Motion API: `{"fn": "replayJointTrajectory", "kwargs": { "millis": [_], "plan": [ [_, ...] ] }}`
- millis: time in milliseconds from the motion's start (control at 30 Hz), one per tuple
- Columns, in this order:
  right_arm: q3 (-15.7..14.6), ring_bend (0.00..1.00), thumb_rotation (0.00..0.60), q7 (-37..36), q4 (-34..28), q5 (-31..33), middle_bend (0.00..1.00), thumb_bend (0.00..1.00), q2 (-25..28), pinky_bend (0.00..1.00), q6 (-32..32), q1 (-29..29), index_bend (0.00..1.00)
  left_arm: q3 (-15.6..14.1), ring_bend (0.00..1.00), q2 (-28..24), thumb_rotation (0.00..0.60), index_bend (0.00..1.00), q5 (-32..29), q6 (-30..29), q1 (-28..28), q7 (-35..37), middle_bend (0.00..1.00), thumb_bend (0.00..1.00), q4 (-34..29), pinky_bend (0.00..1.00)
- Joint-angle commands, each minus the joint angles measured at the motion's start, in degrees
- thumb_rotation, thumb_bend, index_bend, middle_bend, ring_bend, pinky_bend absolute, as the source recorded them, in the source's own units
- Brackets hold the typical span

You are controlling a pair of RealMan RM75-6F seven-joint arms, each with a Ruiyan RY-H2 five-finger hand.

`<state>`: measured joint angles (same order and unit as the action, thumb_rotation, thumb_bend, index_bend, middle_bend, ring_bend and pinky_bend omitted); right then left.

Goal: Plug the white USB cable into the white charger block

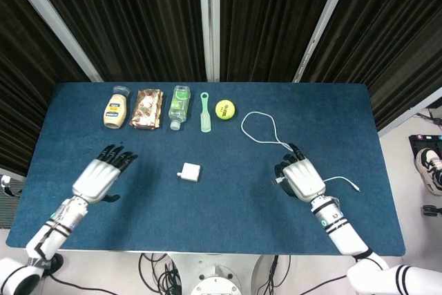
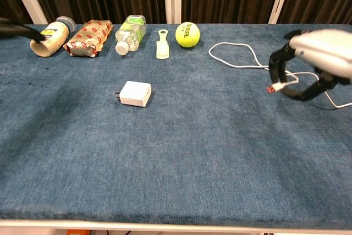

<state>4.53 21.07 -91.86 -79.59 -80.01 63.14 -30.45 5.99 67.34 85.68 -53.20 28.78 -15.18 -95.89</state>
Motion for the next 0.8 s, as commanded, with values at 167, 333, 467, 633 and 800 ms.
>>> {"fn": "replayJointTrajectory", "kwargs": {
  "millis": [167, 333, 467, 633, 800],
  "plan": [
    [2.3, 0.26, 0.6, 2.4, -6.04, 0.84, 0.5, 0.39, 6.04, 0.02, 3.39, 0.94, 0.6, 3.71, 0.03, 11.01, 0.6, 0.15, -8.21, 15.19, 13.62, -2.07, 0.12, 0.07, 6.46, 0.0],
    [2.47, 0.26, 0.6, 1.96, -7.55, 1.55, 0.5, 0.39, 8.37, 0.02, 5.02, 2.3, 0.61, 4.49, 0.03, 15.22, 0.6, 0.16, -10.81, 17.15, 17.38, -1.94, 0.12, 0.13, 11.03, 0.0],
    [2.21, 0.26, 0.6, 1.24, -7.4, 1.79, 0.5, 0.39, 8.99, 0.02, 5.26, 2.88, 0.61, 4.56, 0.03, 16.9, 0.6, 0.16, -12.12, 18.52, 19.67, -1.54, 0.12, 0.15, 13.38, 0.0],
    [2.05, 0.26, 0.6, 0.18, -6.61, 1.93, 0.5, 0.39, 8.98, 0.02, 5.05, 3.12, 0.61, 4.03, 0.05, 18.54, 0.6, 0.2, -12.75, 19.49, 21.95, -1.19, 0.15, 0.18, 15.88, 0.0],
    [2.02, 0.26, 0.6, -0.56, -5.76, 2.01, 0.5, 0.39, 8.72, 0.02, 4.76, 3.15, 0.61, 3.25, 0.06, 19.32, 0.6, 0.22, -12.6, 19.33, 23.0, 0.05, 0.18, 0.23, 17.15, 0.0]
  ]
}}
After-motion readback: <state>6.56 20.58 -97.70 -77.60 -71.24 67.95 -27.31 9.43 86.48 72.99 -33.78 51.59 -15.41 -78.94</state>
